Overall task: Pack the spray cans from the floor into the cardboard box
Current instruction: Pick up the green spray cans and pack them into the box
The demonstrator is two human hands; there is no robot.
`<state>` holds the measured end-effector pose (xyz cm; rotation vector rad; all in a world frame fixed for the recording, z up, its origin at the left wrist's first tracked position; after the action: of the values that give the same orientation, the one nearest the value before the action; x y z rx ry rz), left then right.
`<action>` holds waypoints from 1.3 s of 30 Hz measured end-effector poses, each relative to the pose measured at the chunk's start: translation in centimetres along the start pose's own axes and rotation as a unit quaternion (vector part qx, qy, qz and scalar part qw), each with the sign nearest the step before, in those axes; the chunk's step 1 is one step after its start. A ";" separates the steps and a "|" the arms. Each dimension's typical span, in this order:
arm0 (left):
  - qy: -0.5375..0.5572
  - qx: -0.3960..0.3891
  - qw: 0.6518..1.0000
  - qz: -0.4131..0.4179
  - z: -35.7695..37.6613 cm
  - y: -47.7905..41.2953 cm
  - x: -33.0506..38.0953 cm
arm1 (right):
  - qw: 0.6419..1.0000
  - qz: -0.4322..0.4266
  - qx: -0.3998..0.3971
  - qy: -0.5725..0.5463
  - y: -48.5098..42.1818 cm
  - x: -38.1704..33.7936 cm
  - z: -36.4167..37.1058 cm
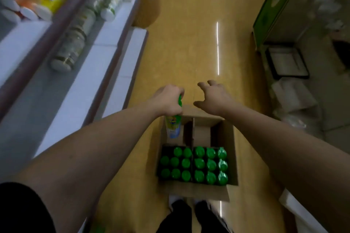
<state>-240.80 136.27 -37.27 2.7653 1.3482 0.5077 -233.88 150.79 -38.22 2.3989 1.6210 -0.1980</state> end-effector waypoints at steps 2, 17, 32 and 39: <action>-0.009 -0.015 1.000 0.007 4.0 -0.5 -1.7 | 0.999 -0.002 -0.050 -0.005 0.1 1.0 5.1; 0.003 -0.088 0.995 -0.050 30.5 0.6 -13.0 | 0.980 0.045 -0.188 -0.048 3.9 8.0 33.8; 0.081 -0.120 0.979 -0.141 46.4 0.9 -18.0 | 0.985 0.001 -0.167 0.029 2.1 11.7 46.2; 0.128 -0.112 0.965 -0.198 50.0 0.8 -18.8 | 0.993 0.035 -0.110 -0.002 1.2 11.4 48.4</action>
<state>-236.00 127.28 -89.72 2.2286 1.7163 0.9436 -227.50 147.41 -87.42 2.2813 1.4690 -0.0103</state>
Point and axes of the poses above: each hand's wrist, its own y-axis away from the middle knuckle, its own z-axis out of the palm, x = y × z, the point moved 3 cm from there along -y, towards the middle knuckle, and after that the axes turned 14 degrees about x, right-handed, at the moved point
